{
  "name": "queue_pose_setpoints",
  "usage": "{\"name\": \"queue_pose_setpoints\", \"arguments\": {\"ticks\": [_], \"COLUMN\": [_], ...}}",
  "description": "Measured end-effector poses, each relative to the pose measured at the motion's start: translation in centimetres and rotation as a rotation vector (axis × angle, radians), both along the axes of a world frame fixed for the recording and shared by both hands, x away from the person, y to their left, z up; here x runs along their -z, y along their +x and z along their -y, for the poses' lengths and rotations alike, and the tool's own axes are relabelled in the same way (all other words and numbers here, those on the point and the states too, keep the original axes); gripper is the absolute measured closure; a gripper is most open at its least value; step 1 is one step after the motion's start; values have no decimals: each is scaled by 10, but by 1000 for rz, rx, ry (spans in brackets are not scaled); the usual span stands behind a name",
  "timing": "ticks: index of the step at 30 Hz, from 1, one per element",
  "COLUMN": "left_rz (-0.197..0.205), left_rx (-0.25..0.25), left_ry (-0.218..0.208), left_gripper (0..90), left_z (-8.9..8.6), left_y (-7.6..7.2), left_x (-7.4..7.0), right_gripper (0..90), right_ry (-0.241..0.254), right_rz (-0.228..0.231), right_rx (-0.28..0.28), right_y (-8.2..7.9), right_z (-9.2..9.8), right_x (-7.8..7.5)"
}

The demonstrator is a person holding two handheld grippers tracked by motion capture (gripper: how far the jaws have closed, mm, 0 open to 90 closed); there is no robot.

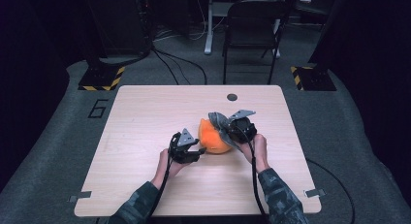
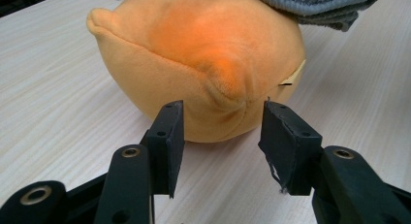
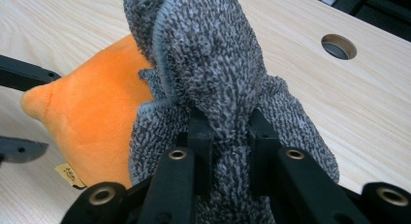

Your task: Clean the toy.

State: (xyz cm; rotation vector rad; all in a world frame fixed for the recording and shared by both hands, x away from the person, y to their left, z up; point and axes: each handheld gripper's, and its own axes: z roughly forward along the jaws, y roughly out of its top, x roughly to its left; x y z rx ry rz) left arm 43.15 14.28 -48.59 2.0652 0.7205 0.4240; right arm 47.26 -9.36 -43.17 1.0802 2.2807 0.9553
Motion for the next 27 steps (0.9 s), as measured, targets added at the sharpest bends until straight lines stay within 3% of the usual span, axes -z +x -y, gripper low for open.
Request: {"name": "queue_pose_setpoints", "arguments": {"ticks": [8, 10, 16, 21, 27], "left_rz": [35, 39, 37, 9, 0], "left_rx": [-37, -47, -51, -46, -41], "left_ry": [48, 40, -6, -42, -91], "left_gripper": [494, 509, 770, 809, 816], "left_z": [10, 11, 9, 6, 1], "left_y": [-1, -1, -1, -2, -5], "left_x": [8, 10, 10, 5, -7], "right_gripper": [767, 767, 766, 765, 765], "right_ry": [6, 13, 28, 99, 196], "right_rz": [1, -5, 17, -1, -13], "right_rx": [9, 10, 5, -18, -87], "right_y": [1, 1, 3, -2, -17], "right_z": [-7, -9, -7, -2, -11], "right_x": [1, 2, 2, -9, -29]}}
